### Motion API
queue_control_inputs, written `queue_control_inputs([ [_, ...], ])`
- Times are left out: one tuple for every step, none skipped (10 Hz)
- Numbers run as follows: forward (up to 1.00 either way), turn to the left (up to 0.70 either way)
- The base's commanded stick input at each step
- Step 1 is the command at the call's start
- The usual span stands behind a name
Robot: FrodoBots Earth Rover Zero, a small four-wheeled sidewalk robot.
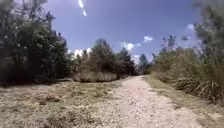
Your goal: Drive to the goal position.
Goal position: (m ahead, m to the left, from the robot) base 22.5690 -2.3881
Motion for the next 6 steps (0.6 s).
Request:
queue_control_inputs([
  [0.5,0.0],
  [0.5,0.0],
  [0.5,0.0],
  [0.5,0.0],
  [0.5,0.0],
  [0.5,0.0],
])
